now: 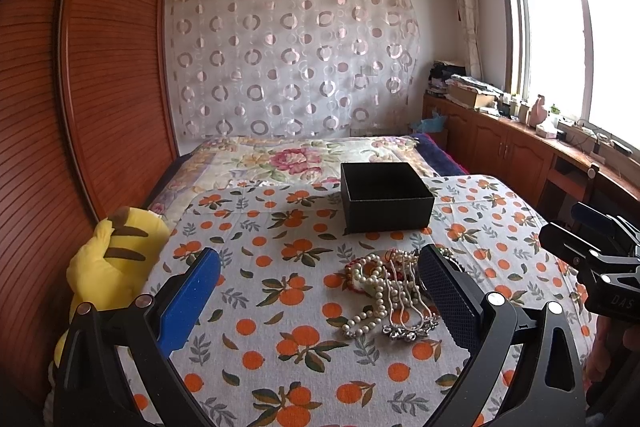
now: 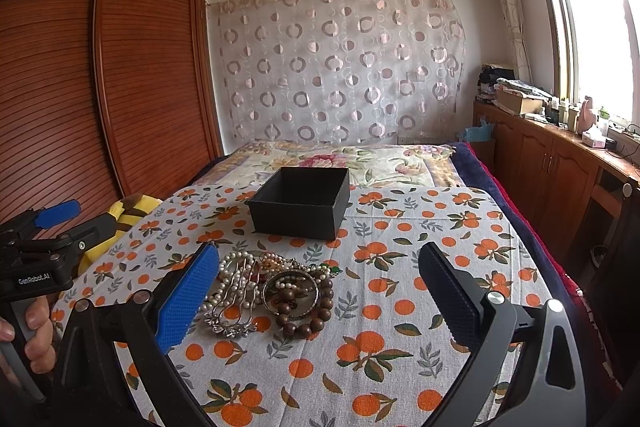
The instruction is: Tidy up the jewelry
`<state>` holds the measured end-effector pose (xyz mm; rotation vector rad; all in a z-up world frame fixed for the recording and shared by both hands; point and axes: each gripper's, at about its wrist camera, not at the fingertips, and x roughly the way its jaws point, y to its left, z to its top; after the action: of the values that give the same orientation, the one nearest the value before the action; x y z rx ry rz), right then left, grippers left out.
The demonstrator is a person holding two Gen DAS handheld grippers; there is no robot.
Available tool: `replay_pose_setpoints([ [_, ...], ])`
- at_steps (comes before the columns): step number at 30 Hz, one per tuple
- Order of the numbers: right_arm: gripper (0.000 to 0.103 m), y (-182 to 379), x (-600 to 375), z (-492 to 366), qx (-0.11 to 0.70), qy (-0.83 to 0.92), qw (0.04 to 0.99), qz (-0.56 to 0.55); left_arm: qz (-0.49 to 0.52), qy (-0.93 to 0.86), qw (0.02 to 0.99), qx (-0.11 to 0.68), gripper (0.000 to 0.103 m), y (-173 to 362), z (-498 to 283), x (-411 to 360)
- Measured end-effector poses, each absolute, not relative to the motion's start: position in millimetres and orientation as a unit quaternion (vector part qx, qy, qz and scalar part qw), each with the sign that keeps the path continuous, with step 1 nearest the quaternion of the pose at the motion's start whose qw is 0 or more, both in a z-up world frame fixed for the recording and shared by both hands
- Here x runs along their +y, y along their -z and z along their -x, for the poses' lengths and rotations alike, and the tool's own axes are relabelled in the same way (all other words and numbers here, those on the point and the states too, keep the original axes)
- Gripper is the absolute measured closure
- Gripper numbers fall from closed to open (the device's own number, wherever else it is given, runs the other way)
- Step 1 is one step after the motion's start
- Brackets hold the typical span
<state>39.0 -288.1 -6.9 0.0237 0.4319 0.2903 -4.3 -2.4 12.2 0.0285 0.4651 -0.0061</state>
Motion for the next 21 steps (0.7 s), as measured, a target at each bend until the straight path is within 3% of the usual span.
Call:
replay_pose_setpoints([
  [15,0.002,11.6,-285.9,-43.2,0.221,-0.145,0.964,-0.012,-0.014,0.007,0.97,0.244,0.007,-16.1,4.4,-6.0],
  [21,0.003,23.4,-292.2,-55.1,0.235,-0.161,0.959,-0.005,-0.01,0.018,0.963,0.268,0.007,13.2,-6.4,-5.4],
])
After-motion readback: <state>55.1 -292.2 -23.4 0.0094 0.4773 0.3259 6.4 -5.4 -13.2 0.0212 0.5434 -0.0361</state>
